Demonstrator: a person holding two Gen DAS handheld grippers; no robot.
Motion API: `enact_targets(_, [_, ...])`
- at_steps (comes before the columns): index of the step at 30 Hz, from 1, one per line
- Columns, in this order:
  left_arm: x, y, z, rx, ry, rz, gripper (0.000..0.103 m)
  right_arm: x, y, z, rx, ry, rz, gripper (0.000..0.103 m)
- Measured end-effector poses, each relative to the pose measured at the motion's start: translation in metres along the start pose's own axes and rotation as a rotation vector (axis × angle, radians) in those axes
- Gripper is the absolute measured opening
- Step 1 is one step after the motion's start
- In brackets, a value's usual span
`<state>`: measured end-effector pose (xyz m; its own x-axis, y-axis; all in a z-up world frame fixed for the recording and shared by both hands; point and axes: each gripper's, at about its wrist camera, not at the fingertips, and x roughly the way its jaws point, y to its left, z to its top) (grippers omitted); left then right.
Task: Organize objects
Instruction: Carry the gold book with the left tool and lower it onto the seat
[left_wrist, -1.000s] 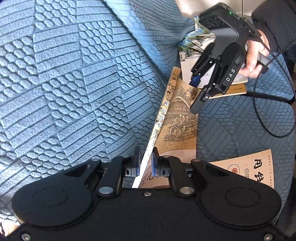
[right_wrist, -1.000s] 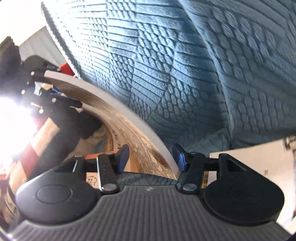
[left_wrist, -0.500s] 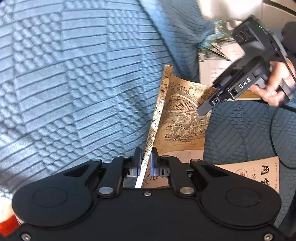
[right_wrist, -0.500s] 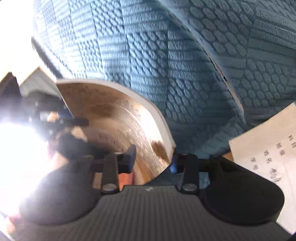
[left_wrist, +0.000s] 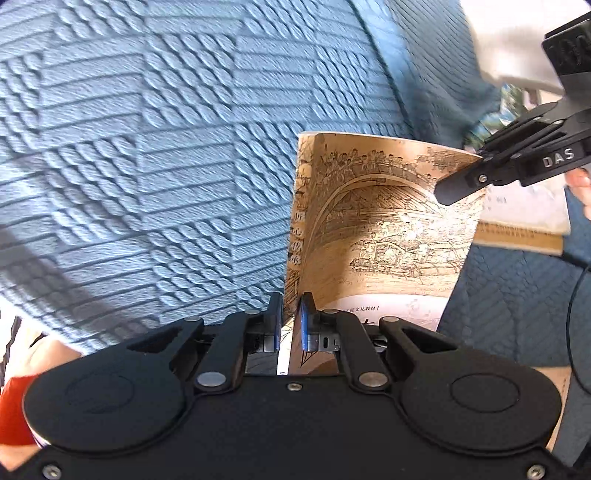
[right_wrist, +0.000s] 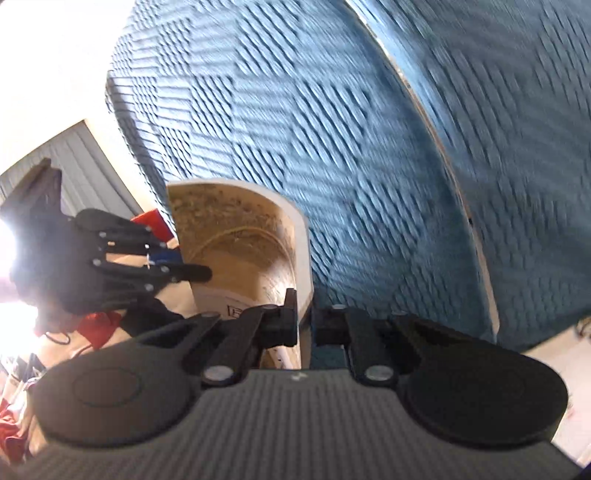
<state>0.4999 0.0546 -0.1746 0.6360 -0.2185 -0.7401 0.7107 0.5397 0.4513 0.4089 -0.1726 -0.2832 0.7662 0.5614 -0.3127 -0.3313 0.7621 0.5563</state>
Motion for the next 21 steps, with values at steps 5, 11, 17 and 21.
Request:
enact_targets(5, [-0.016,-0.005,0.001,-0.082,-0.011,0.057,0.009,-0.011,0.030,0.021,-0.088,0.008,0.000,0.009])
enact_targets(11, [-0.044,-0.010,-0.005,-0.178,-0.042,0.041,0.010,-0.038,0.046,0.042,-0.159,-0.007,-0.014,0.009])
enact_targets(17, [-0.081,-0.024,-0.002,-0.274,-0.069,0.004,0.009,-0.085,0.066,0.057,-0.241,-0.002,-0.042,0.010])
enact_targets(21, [-0.106,-0.033,0.003,-0.329,-0.071,-0.045,0.009,-0.117,0.081,0.066,-0.282,0.007,-0.054,0.010])
